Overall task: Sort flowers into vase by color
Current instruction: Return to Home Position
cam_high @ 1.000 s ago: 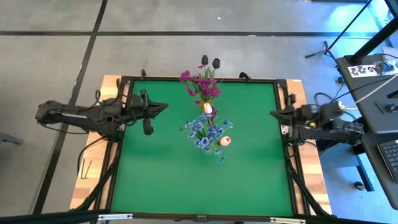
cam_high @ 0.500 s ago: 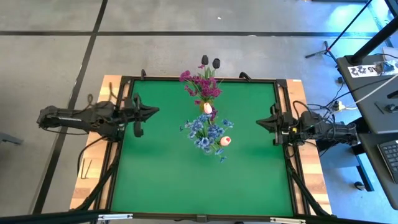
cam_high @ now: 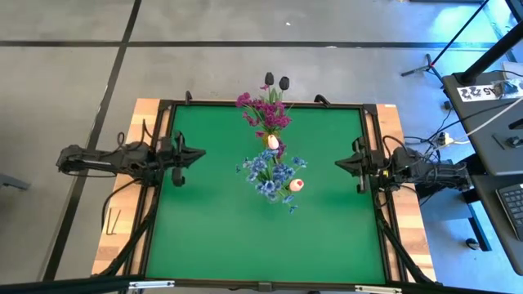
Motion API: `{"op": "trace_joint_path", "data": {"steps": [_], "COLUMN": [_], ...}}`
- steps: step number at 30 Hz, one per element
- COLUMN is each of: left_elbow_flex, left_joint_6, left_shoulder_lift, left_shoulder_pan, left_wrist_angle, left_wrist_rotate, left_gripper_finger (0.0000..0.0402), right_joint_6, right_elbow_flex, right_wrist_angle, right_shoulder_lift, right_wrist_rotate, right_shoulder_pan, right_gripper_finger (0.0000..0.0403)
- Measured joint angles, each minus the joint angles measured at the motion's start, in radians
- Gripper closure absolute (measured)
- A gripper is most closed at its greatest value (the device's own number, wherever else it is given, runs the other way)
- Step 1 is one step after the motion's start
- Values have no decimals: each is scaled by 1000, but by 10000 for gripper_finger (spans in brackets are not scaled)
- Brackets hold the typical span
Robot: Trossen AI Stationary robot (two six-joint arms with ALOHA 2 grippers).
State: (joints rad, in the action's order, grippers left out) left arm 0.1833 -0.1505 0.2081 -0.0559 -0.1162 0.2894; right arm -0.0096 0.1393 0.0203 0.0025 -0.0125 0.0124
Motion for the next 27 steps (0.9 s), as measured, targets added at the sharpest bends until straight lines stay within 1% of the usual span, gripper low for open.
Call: {"op": "trace_joint_path", "data": {"steps": [3, 5, 9, 13, 17, 23, 25, 27], "left_elbow_flex": [-78, -119, -173, -177, -176, -176, -176, -175], "left_joint_6": [0, -7, -54, -65, -59, -90, -108, -130], "left_shoulder_lift": [-1, -1, -1, 0, 0, 0, 1, 2], "left_shoulder_pan": [0, 0, 0, 0, 0, 0, 0, 0], "left_wrist_angle": [-91, -119, -122, -95, -77, -25, 1, 33], "left_wrist_rotate": [-17, -19, -20, -22, -40, -132, -134, -121], "left_gripper_finger": [401, 401, 401, 401, 401, 401, 402, 402], "right_joint_6": [-19, -21, -17, -14, -15, -19, -25, -25], "right_elbow_flex": [-80, -129, -132, -132, -132, -132, -132, -132], "right_wrist_angle": [-139, -209, -146, -101, -43, -55, -51, -43], "right_shoulder_lift": [1, 1, 3, 0, 1, 0, 1, 2], "right_wrist_rotate": [-52, -74, -68, -65, -28, -85, -66, -24], "right_shoulder_pan": [0, 0, 0, 0, 0, 0, 0, 0], "right_gripper_finger": [403, 403, 403, 403, 403, 403, 403, 403]}}
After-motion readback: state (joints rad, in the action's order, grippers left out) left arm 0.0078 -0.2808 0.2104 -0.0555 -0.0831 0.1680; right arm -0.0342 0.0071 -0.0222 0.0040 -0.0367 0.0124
